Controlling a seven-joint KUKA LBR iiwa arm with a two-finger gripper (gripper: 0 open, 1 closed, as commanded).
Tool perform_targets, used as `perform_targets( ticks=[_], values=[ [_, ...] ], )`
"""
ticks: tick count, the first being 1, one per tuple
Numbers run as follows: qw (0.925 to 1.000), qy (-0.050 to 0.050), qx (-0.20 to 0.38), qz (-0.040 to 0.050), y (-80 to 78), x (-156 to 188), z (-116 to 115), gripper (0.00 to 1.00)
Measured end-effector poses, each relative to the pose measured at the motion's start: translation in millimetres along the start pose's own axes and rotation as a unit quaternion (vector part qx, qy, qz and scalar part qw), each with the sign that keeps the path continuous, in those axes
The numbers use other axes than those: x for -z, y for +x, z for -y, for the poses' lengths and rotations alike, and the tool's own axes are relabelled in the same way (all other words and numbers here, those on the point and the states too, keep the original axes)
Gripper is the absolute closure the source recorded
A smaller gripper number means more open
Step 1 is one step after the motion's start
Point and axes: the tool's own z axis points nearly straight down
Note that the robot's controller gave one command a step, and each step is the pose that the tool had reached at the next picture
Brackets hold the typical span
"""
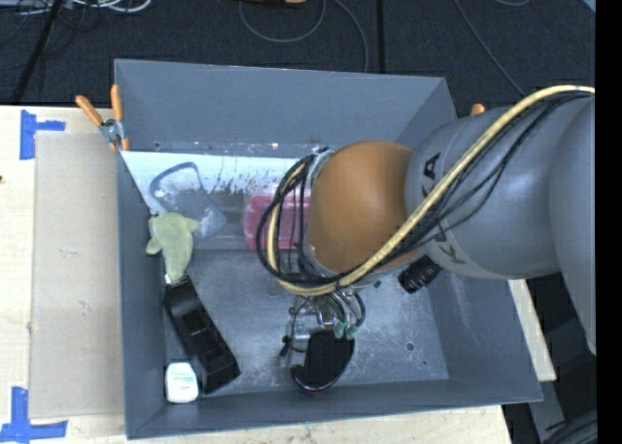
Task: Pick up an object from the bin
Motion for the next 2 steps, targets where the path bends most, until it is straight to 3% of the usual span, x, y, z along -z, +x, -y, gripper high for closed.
perform_targets(
  ticks=[1,2],
  values=[
    [1.0,-0.001,-0.002,0.004,-1.9,4,0,0.0],
    [0.9997,-0.001,-0.026,0.0031,1.8,-20,28,0.0]
  ],
)
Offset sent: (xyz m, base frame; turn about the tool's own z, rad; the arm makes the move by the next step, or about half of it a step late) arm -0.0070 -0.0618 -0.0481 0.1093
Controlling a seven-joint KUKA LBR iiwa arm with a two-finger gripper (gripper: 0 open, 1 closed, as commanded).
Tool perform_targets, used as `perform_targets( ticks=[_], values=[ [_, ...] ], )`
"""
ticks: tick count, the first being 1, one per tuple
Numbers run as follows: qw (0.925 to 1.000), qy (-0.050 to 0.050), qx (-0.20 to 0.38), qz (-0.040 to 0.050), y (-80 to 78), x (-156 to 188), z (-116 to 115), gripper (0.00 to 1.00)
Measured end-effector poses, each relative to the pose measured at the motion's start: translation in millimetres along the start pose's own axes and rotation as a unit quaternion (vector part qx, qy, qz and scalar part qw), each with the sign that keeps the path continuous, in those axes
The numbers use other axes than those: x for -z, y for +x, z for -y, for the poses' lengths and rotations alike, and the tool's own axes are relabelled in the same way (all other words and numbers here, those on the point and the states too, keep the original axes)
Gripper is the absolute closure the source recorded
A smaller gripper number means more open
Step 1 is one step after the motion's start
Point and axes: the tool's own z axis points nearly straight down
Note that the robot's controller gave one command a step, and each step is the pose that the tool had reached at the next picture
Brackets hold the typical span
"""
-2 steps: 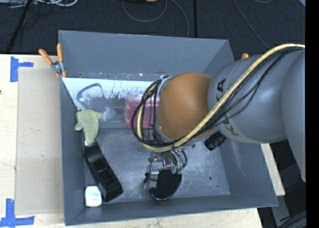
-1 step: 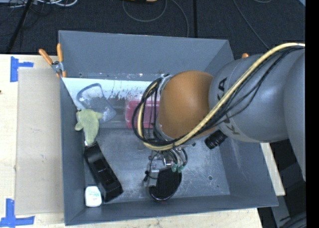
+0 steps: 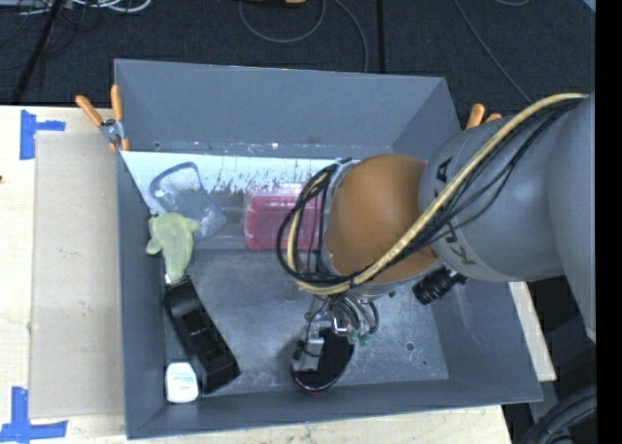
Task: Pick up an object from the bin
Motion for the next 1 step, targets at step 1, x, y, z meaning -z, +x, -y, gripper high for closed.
perform_targets(
  ticks=[1],
  values=[
    [0.9999,0.001,-0.011,-0.0039,1.5,-10.8,15.6,0.0]
  ],
)
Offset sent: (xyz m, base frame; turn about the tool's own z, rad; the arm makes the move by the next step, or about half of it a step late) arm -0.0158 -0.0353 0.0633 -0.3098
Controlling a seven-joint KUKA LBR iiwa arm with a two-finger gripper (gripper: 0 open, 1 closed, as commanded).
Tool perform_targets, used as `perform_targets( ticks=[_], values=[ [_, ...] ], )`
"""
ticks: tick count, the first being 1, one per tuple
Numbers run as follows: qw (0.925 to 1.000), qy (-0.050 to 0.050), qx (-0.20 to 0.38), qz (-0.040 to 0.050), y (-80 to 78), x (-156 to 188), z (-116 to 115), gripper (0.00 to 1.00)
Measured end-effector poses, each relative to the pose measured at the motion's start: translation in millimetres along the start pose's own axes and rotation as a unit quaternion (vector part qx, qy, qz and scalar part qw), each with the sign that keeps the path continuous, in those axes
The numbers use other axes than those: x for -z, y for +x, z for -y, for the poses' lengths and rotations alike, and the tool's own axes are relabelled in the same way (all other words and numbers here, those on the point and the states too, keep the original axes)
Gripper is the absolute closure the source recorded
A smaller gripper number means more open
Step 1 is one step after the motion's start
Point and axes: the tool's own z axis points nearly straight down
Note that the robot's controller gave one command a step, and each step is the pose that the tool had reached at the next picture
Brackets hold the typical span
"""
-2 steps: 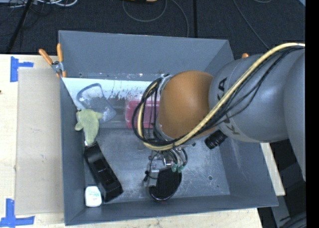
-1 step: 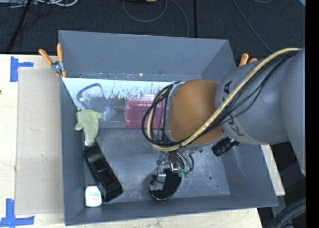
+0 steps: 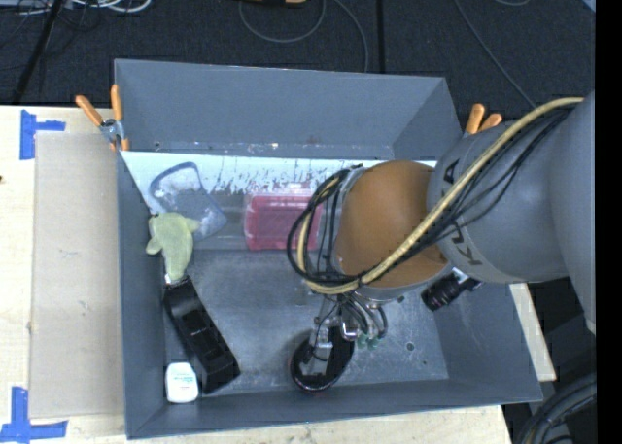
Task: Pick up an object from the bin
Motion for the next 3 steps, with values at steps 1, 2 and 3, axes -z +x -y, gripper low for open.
perform_targets(
  ticks=[1,2,3],
  values=[
    [0.9931,0.0,0.118,0.0018,7.9,44,13,0.0],
    [0.9864,-0.001,0.164,0.0056,12.1,75,21,0.0],
    [0.9835,-0.001,0.181,0.0049,20.9,21,13,0.0]
  ],
)
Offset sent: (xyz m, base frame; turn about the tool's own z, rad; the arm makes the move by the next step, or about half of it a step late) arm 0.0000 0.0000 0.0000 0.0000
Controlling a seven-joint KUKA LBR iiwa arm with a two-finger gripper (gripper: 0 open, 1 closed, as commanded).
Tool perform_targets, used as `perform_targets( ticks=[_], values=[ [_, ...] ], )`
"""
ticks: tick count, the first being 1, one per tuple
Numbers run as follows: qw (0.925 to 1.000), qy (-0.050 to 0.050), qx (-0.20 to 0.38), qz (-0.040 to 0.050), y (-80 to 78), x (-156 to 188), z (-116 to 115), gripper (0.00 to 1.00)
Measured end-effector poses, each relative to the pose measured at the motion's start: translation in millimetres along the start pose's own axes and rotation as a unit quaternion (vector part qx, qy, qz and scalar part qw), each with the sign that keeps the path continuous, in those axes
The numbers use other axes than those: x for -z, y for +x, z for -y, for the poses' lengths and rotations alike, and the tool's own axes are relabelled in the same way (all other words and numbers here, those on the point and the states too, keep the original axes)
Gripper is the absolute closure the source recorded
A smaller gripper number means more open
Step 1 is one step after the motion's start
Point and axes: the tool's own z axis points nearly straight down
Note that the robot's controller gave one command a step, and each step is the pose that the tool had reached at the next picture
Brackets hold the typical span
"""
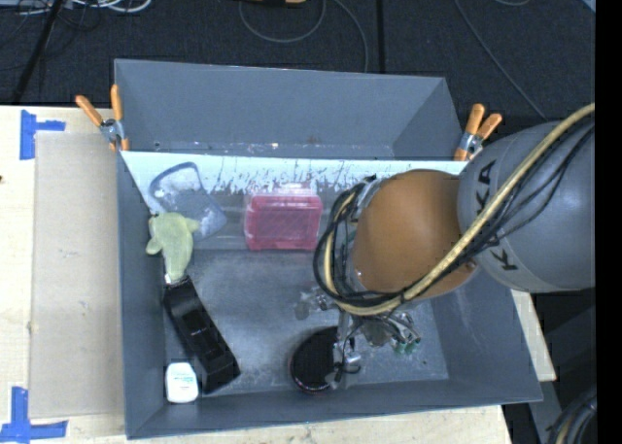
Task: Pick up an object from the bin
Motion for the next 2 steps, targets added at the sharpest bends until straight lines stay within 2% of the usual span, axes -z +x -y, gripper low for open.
perform_targets(
  ticks=[1,2],
  values=[
    [0.9957,-0.001,0.093,-0.003,2.2,-37,12,0.0],
    [0.9964,0.001,0.085,0.0042,-7.5,-81,-3,1.0]
  ],
)
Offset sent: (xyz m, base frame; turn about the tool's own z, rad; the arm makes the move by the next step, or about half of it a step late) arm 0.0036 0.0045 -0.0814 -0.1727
